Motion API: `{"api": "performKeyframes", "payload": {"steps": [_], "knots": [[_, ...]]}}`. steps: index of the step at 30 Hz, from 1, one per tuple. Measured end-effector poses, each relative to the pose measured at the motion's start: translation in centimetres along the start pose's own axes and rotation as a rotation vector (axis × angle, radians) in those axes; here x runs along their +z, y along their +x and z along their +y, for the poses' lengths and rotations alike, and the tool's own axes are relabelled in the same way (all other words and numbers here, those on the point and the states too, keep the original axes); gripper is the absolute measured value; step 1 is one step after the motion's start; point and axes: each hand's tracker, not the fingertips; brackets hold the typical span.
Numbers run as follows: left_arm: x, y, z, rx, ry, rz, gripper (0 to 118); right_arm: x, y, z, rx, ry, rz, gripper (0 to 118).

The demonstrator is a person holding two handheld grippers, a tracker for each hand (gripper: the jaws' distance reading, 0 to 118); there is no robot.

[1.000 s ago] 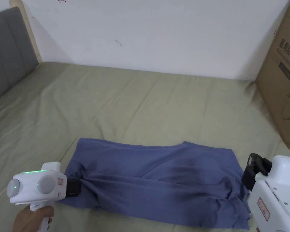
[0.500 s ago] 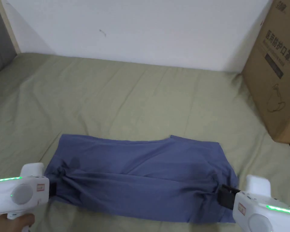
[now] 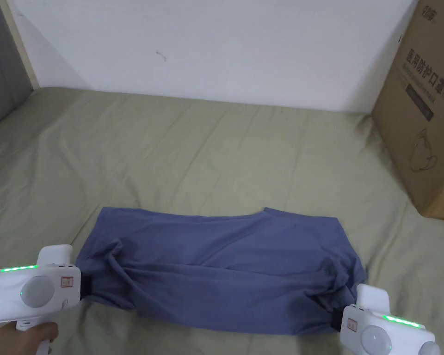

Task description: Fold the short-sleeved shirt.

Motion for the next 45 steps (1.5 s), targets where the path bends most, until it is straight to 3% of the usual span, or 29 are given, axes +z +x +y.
{"api": "performKeyframes", "payload": {"steps": [7, 12, 19, 23, 24, 25, 26, 27, 28, 30, 31, 35, 40, 45], "knots": [[2.6, -1.7, -1.7, 0.059, 0.009, -0.045, 5, 6.2, 1.8, -0.7, -0.018, 0.083, 0.030, 10], [5.7, -3.1, -6.3, 0.060, -0.038, -0.054, 5, 9.6, 3.9, -5.1, -0.037, 0.050, 0.027, 10], [4.4, -5.0, -12.0, 0.078, -0.164, -0.019, 5, 7.3, 4.6, -11.5, -0.074, -0.138, 0.004, 10], [3.4, -5.1, -12.3, 0.106, -0.173, -0.005, 7, 6.0, 4.5, -12.1, -0.089, -0.128, -0.003, 11], [3.5, -4.8, -12.1, 0.109, -0.173, 0.002, 14, 6.4, 4.5, -11.7, -0.091, -0.128, -0.006, 11], [3.8, -4.5, -11.8, 0.103, -0.172, 0.005, 35, 6.5, 4.4, -11.5, -0.090, -0.127, -0.006, 19], [4.1, -4.4, -11.6, 0.100, -0.174, 0.000, 62, 7.8, 4.3, -10.4, -0.083, -0.122, -0.007, 47], [4.5, -4.2, -11.2, 0.107, -0.180, -0.009, 62, 8.6, 4.1, -9.7, -0.072, -0.112, -0.006, 47], [5.1, -4.0, -10.7, 0.136, -0.184, -0.030, 71, 9.6, 3.9, -9.1, -0.057, -0.055, 0.001, 57], [7.3, -3.2, -9.5, 0.175, -0.090, -0.090, 103, 12.2, 3.5, -6.8, -0.040, 0.055, 0.042, 97], [8.5, -2.7, -8.7, 0.178, -0.025, -0.111, 106, 13.5, 3.3, -5.8, -0.035, 0.125, 0.055, 104], [14.5, 1.1, -4.5, 0.102, 0.225, -0.151, 106, 18.6, 1.7, -0.7, 0.015, 0.366, 0.092, 104], [20.3, 6.4, -2.1, -0.052, 0.568, -0.088, 106, 24.4, -1.4, 2.7, 0.091, 0.658, 0.118, 104], [20.9, 9.0, -1.8, -0.106, 0.757, -0.037, 105, 24.8, -2.9, 3.4, 0.138, 0.799, 0.077, 102]]}}
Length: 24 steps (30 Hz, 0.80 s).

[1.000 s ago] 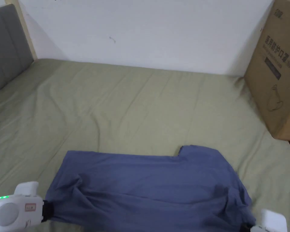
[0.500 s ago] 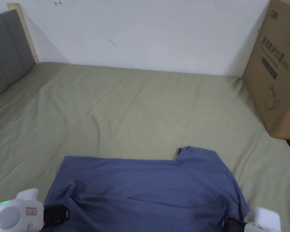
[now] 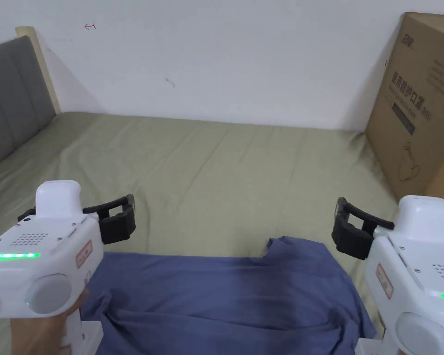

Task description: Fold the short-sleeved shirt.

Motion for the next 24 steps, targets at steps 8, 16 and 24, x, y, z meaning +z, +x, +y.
{"api": "performKeyframes", "payload": {"steps": [8, 16, 24], "knots": [[-0.6, 1.8, -1.3, -0.023, 0.004, -0.065, 0, -1.5, -1.3, -1.1, 0.064, -0.035, -0.015, 0], [-7.5, -1.3, -2.8, 0.055, -0.319, -0.074, 0, -3.6, -1.1, -2.2, 0.031, -0.095, -0.005, 0], [-17.9, -7.5, -7.2, 0.148, -0.627, 0.016, 0, -7.4, -1.0, -4.1, 0.029, -0.176, -0.030, 0]]}}
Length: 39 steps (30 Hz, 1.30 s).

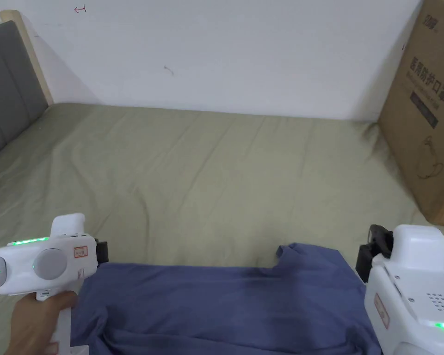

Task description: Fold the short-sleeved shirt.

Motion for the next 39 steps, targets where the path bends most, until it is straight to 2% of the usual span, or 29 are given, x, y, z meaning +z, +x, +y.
{"api": "performKeyframes", "payload": {"steps": [1, 2, 3, 4, 5, 6, 9, 11, 12, 13, 15, 17, 18, 19, 20, 21, 23, 24, 25, 26, 29, 31, 32, 34, 35, 36, 37, 38, 39], "knots": [[-1.4, -0.7, 0.4, 0.010, -0.035, 0.011, 4, -0.4, -0.1, -0.2, 0.002, -0.013, -0.004, 0], [-2.8, -1.2, 0.8, 0.003, -0.080, 0.026, 14, -1.0, -0.1, -0.4, 0.006, -0.027, -0.008, 0], [-4.2, -1.7, 1.1, 0.006, -0.122, 0.036, 36, -1.6, -0.1, -0.6, 0.010, -0.041, -0.012, 0], [-5.3, -1.8, 1.2, -0.001, -0.163, 0.048, 75, -2.2, -0.1, -0.7, 0.013, -0.052, -0.015, 0], [-6.7, -2.1, 1.4, -0.009, -0.209, 0.071, 96, -2.6, -0.2, -0.9, 0.015, -0.063, -0.019, 0], [-7.7, -2.3, 1.3, -0.011, -0.228, 0.086, 104, -3.2, -0.2, -1.1, 0.017, -0.073, -0.021, 0], [-11.0, -3.7, 1.0, -0.008, -0.222, 0.103, 104, -4.8, -0.1, -1.8, 0.019, -0.110, -0.029, 0], [-12.6, -4.0, 1.2, 0.005, -0.244, 0.115, 98, -5.7, -0.1, -2.2, 0.023, -0.131, -0.036, 0], [-12.7, -4.2, 0.7, 0.006, -0.246, 0.116, 89, -6.1, 0.0, -2.5, 0.024, -0.141, -0.038, 0], [-13.1, -4.3, 0.6, 0.008, -0.247, 0.112, 69, -6.4, 0.0, -2.7, 0.025, -0.148, -0.040, 0], [-13.8, -3.7, 0.4, -0.005, -0.264, 0.112, 63, -7.2, 0.2, -3.1, 0.024, -0.169, -0.040, 0], [-13.3, -3.2, 0.0, -0.083, -0.230, 0.129, 40, -8.1, 0.7, -3.4, 0.011, -0.199, -0.032, 0], [-13.2, -2.7, 0.1, -0.095, -0.220, 0.121, 40, -8.9, 1.1, -3.7, -0.005, -0.224, -0.027, 0], [-12.9, -2.3, 0.2, -0.126, -0.203, 0.108, 32, -9.8, 1.5, -3.9, -0.015, -0.254, -0.027, 0], [-12.3, -2.1, -0.1, -0.162, -0.184, 0.119, 15, -11.1, 2.0, -4.1, -0.026, -0.293, -0.029, 0], [-12.0, -1.5, -0.1, -0.173, -0.176, 0.086, 2, -12.5, 2.6, -4.5, -0.025, -0.343, -0.038, 7], [-11.3, -0.9, 0.1, -0.171, -0.172, 0.082, 2, -15.3, 3.5, -5.2, -0.044, -0.404, -0.024, 52], [-10.7, -1.2, -0.1, -0.175, -0.143, 0.073, 2, -16.8, 3.8, -5.7, -0.040, -0.455, -0.014, 79], [-9.9, -1.0, 0.1, -0.176, -0.119, 0.071, 2, -18.3, 4.2, -6.3, -0.071, -0.499, -0.013, 101], [-8.8, -0.9, 0.3, -0.164, -0.088, 0.051, 2, -19.8, 4.4, -7.0, -0.074, -0.537, -0.026, 107], [-5.8, -0.8, 0.5, -0.142, -0.055, 0.007, 2, -23.5, 5.1, -9.3, -0.019, -0.646, -0.049, 108], [-4.9, -0.9, 0.9, -0.137, -0.038, 0.000, 2, -26.0, 5.6, -10.8, -0.038, -0.749, -0.043, 106], [-4.3, -1.1, 0.8, -0.121, -0.030, -0.005, 2, -26.5, 5.8, -11.4, -0.048, -0.776, -0.039, 98], [-4.0, -1.4, 1.0, -0.102, -0.033, -0.014, 2, -26.9, 5.8, -12.4, -0.058, -0.787, -0.018, 67], [-3.9, -1.5, 0.9, -0.097, -0.034, -0.012, 2, -26.7, 5.6, -12.5, -0.055, -0.771, -0.001, 65], [-3.8, -1.5, 0.8, -0.094, -0.037, -0.011, 2, -25.9, 5.1, -12.0, -0.008, -0.732, -0.030, 51], [-3.7, -1.6, 0.7, -0.092, -0.040, -0.008, 2, -25.1, 4.7, -11.8, 0.009, -0.723, 0.012, 16], [-3.5, -1.6, 0.6, -0.090, -0.041, -0.004, 2, -24.6, 4.3, -11.6, 0.037, -0.718, 0.028, 0], [-3.4, -1.6, 0.5, -0.086, -0.043, -0.003, 2, -24.2, 4.1, -11.5, 0.070, -0.713, 0.031, 0]]}}
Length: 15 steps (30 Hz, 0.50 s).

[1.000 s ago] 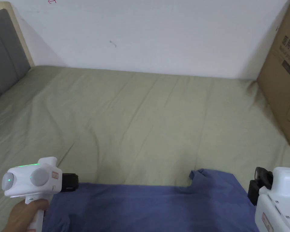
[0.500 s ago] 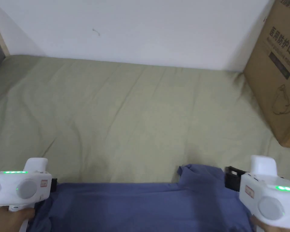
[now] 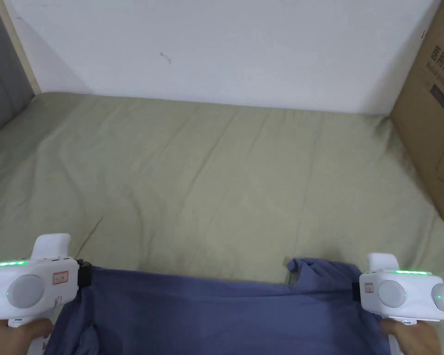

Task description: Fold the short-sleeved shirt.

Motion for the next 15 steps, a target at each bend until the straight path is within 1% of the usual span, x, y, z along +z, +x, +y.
{"api": "performKeyframes", "payload": {"steps": [1, 2, 3, 4, 7, 12, 15], "knots": [[0.1, -0.1, -0.2, 0.007, -0.002, 0.001, 2, 0.8, -0.1, -0.3, 0.015, 0.022, -0.009, 0], [0.4, -0.1, -0.4, 0.014, -0.002, 0.001, 2, 1.4, 0.0, -0.4, 0.004, 0.038, 0.017, 0], [0.8, -0.1, -0.5, 0.020, 0.000, 0.001, 2, 2.6, 0.2, -0.7, -0.020, 0.065, 0.033, 0], [1.4, -0.1, -0.7, 0.025, 0.004, 0.000, 2, 4.0, 0.4, -1.0, -0.044, 0.101, 0.028, 0], [3.0, -0.3, -1.3, 0.033, 0.019, -0.002, 2, 8.7, 1.1, -2.2, -0.077, 0.195, 0.077, 0], [6.9, -1.1, -2.9, 0.044, 0.045, -0.001, 2, 17.6, 2.4, -6.2, -0.116, 0.318, 0.177, 0], [9.0, -2.0, -4.4, 0.055, 0.051, -0.004, 2, 20.8, 3.1, -9.4, -0.117, 0.353, 0.183, 0]]}}
